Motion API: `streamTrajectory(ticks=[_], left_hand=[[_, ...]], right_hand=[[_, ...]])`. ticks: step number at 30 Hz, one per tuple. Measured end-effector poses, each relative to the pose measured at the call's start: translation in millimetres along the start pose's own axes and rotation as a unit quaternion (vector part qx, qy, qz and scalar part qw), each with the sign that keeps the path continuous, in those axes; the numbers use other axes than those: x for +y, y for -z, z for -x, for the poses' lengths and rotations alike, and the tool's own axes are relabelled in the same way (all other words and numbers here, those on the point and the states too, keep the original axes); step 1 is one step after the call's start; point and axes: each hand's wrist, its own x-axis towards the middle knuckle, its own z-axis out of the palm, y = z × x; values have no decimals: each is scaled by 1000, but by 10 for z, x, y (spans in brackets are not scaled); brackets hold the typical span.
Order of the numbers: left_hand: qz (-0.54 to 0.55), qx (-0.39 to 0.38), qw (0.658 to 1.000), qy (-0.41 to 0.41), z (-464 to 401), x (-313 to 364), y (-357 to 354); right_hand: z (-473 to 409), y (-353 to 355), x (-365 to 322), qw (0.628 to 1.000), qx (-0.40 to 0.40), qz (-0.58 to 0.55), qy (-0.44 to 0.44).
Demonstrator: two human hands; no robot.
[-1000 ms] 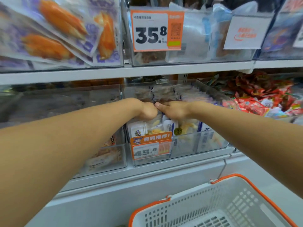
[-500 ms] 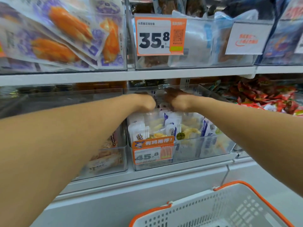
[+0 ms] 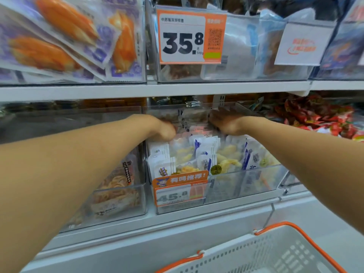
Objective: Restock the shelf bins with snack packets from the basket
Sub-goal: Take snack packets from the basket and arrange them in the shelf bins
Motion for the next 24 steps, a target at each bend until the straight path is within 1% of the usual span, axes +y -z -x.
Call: streamTrajectory(ticks=[1, 3, 5, 6, 8, 10, 12, 14, 16, 17, 20, 21, 24], left_hand=[[8, 2, 1000, -3, 1, 14, -16], [30, 1, 999, -10, 41, 11, -27], [37, 30, 999, -22, 168, -8, 19], [42, 49, 997, -31, 260, -5, 48], [50, 97, 992, -64, 508, -19, 93], [56, 159, 981, -100, 821, -128, 54], [85, 212, 965, -130, 1150, -352, -95], [106, 270, 948, -133, 1525, -692, -343], [105, 322, 936, -94, 1886, -1094, -514], [94, 323, 940, -60, 2044, -1294, -553], [49, 237, 969, 46, 2429, -1812, -530], [40, 230, 970, 64, 2486, -1941, -529], [27, 276, 955, 102, 2485, -2186, -661]], right_hand=[[34, 23, -1, 1000, -19, -10, -11], [52, 48, 4, 994, -68, -82, -20], [168, 147, -35, 987, -101, -120, -16], [256, 198, -59, 987, -99, -130, -6], [490, 284, -179, 986, -52, -159, 8], [790, 297, -523, 982, 42, -180, 40], [1194, 164, -1025, 969, 89, -195, 125], [1487, -84, -1522, 956, 94, -159, 228], [1606, -290, -1934, 953, 85, -96, 275], [1633, -337, -2089, 957, 71, -70, 272], [1602, -272, -2432, 971, 35, -46, 233], [1549, -226, -2503, 974, 30, -43, 222], [1237, -218, -2628, 978, 22, -37, 202]])
